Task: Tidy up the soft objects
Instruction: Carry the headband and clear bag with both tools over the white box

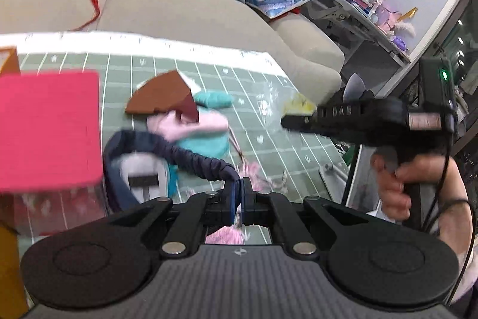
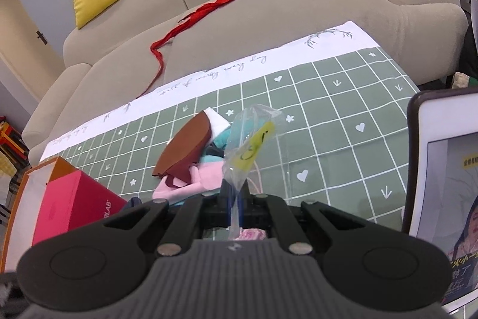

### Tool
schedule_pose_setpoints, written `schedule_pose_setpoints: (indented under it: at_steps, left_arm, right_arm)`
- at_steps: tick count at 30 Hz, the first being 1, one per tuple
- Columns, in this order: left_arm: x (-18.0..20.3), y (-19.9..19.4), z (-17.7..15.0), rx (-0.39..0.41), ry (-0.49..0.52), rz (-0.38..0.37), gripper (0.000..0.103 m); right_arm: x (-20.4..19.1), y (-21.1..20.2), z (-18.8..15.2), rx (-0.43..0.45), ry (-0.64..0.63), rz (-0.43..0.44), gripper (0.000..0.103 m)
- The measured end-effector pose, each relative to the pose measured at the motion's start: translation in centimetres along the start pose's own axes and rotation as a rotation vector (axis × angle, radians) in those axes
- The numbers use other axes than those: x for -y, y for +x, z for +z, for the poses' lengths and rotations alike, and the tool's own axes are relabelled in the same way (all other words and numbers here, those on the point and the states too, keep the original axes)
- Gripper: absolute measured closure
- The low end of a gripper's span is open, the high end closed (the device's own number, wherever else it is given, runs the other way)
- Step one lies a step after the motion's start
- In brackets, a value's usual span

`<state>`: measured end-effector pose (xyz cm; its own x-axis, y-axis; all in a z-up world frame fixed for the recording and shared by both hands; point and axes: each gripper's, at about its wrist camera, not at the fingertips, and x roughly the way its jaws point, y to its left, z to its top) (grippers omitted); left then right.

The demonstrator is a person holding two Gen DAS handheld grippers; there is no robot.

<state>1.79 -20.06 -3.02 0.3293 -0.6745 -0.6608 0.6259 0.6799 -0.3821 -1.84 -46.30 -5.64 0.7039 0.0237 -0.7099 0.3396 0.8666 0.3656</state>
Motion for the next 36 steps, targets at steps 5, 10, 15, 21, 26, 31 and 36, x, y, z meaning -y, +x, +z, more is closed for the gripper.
schedule_pose_setpoints:
  at_steps: [5, 10, 15, 21, 26, 31, 36]
  left_arm:
    - [0.4, 0.4, 3.1, -0.002, 0.042, 0.037, 0.100]
    - [0.1, 0.2, 7.1, 0.016, 0.068, 0.069, 0.100]
    - [-1.1, 0.2, 10.9, 0.010, 0.037, 0.106, 0.100]
    - [-2.2, -1.6, 14.3, 0.053, 0.048, 0.164, 0.101]
    - [-3.9, -4.7, 17.2, 0.132, 0.034, 0.208, 0.101]
    - [-6.1, -9.2, 19.6, 0.229, 0.027, 0.266, 0.101]
    - [-9.2, -13.7, 20.3, 0.286, 0.000, 0.323, 0.101]
  right_arm:
    - [-0.6, -0.6, 0.1, 0.009, -0.020, 0.019, 0.102]
    - [-1.7, -1.1, 0.2, 0.016, -0.032, 0.018, 0.102]
    - [-3.5, -1.2, 0.7, 0.007, -0.051, 0.017, 0.102]
    - [-6.1, -0.2, 1.3, -0.004, -0.078, 0.029, 0.102]
    - [-9.0, 0.7, 2.3, -0.005, -0.095, 0.040, 0.102]
    - [-13.3, 1.5, 4.3, 0.026, -0.116, 0.068, 0.102]
    - [-19.2, 1.5, 5.7, 0.071, -0.159, 0.139, 0.102]
